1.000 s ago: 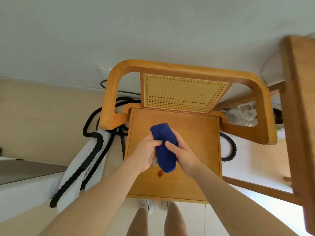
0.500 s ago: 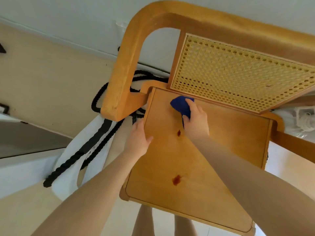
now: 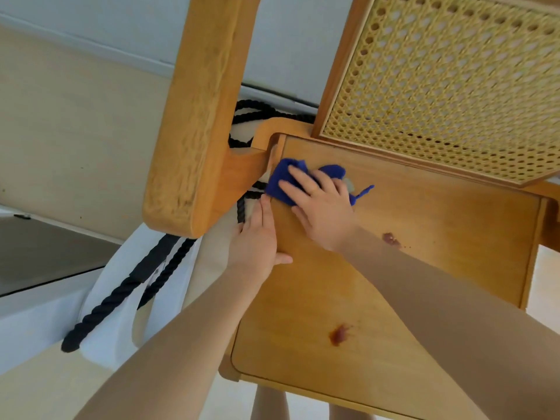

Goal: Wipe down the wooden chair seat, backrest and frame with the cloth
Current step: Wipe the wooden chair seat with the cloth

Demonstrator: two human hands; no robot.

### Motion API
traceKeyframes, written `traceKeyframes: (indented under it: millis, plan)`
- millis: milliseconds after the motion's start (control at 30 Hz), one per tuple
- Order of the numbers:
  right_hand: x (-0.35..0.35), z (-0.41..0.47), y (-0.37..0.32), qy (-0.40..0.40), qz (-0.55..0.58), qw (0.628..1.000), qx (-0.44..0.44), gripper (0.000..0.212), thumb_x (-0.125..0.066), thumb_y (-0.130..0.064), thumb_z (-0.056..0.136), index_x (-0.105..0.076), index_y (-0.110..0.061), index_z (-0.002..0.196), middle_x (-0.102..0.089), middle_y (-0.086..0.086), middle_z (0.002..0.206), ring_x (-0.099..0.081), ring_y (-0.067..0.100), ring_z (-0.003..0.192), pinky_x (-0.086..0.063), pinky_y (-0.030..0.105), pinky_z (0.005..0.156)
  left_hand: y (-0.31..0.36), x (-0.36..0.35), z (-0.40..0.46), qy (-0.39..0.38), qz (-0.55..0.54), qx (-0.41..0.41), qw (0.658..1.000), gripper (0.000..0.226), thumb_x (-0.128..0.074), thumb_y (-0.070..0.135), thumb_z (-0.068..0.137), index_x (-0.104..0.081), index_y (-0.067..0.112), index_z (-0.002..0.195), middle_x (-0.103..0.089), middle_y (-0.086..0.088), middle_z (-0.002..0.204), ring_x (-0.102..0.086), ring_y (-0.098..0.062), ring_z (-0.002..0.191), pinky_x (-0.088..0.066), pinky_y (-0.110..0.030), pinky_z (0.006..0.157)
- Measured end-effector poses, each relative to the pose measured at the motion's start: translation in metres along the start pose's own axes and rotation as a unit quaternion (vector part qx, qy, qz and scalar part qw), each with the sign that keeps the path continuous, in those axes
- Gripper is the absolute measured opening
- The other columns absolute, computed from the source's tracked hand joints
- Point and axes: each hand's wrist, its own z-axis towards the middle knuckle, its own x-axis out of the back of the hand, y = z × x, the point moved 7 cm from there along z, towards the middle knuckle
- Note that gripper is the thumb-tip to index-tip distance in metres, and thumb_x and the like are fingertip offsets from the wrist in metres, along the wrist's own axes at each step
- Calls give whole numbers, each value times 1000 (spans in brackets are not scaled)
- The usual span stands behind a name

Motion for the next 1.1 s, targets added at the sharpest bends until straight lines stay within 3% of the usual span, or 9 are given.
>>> traceKeyframes:
  millis: [100, 200, 333, 467, 633, 800, 900, 1000, 1100]
  plan:
    - [-10, -13, -9, -21, -79, 992, 93, 53, -60, -18, 83, -47, -25, 134, -46, 3, 141, -48, 38, 121, -40, 50, 94, -1, -5, 1, -6, 3, 17, 1000, 116, -62, 59, 73, 12, 5, 144, -1, -8, 156, -17, -20, 140, -24, -33, 109]
    - [4, 2, 2, -9, -168, 972, 162, 56, -43, -14, 82, -42, -26, 137, -43, 2, 144, -47, 35, 120, -41, 47, 93, -5, -11, 5, -17, -34, 51, 998, 121, -66, 56, 71, 20, 10, 143, 8, -1, 156, -18, -20, 140, -30, -35, 105]
    - [23, 33, 29, 7, -126, 992, 28, 57, -36, -8, 93, -25, -28, 145, -19, 3, 155, -29, 37, 128, -26, 47, 99, -5, -14, 6, -23, -33, 68, 997, 126, -68, 54, 70, 27, 12, 141, 11, 0, 156, -27, -23, 135, -36, -35, 99]
    - [14, 24, 19, 57, -47, 995, -62, 54, -47, -7, 89, -39, -25, 138, -35, 7, 147, -36, 41, 122, -30, 50, 94, -11, -25, 7, -72, -68, 113, 989, 124, -70, 48, 72, 34, 25, 137, 4, 1, 157, -40, -28, 127, -45, -39, 88]
    - [-12, -34, -11, 31, -70, 994, 81, 66, -75, -16, 63, -54, -22, 126, -54, 5, 130, -45, 38, 110, -39, 47, 87, -20, -31, 2, -77, -164, 189, 965, 120, -72, 35, 76, 29, 26, 140, -41, -10, 141, -54, -29, 110, -46, -39, 80]
    - [-6, -35, -7, 4, -128, 951, 282, 62, -68, -9, 69, -53, -26, 127, -55, 1, 129, -54, 33, 103, -42, 41, 85, -16, -25, 7, -66, -176, 145, 972, 116, -77, 32, 73, 13, 20, 146, -50, -8, 121, -52, -25, 92, -44, -37, 76]
    - [11, 3, 21, 46, -142, 968, 204, 60, -57, -5, 74, -50, -27, 129, -52, 5, 131, -51, 37, 105, -32, 42, 84, -18, -28, 10, -72, -203, 166, 962, 121, -79, 26, 69, 14, 23, 146, -35, -9, 145, -45, -26, 123, -40, -41, 99]
    - [21, 25, 47, 78, -113, 990, 42, 59, -53, -2, 82, -44, -27, 135, -45, 9, 137, -44, 40, 110, -34, 47, 87, -19, -33, 5, -81, -166, 159, 970, 121, -73, 41, 72, 23, 24, 143, -33, -9, 145, -47, -26, 122, -43, -40, 90]
    - [21, 24, 42, 87, -62, 994, -13, 56, -53, -3, 82, -47, -27, 132, -44, 10, 136, -41, 40, 109, -32, 50, 88, -22, -35, 0, -79, -167, 162, 969, 118, -70, 47, 72, 22, 26, 143, -37, -8, 142, -50, -26, 117, -45, -38, 81]
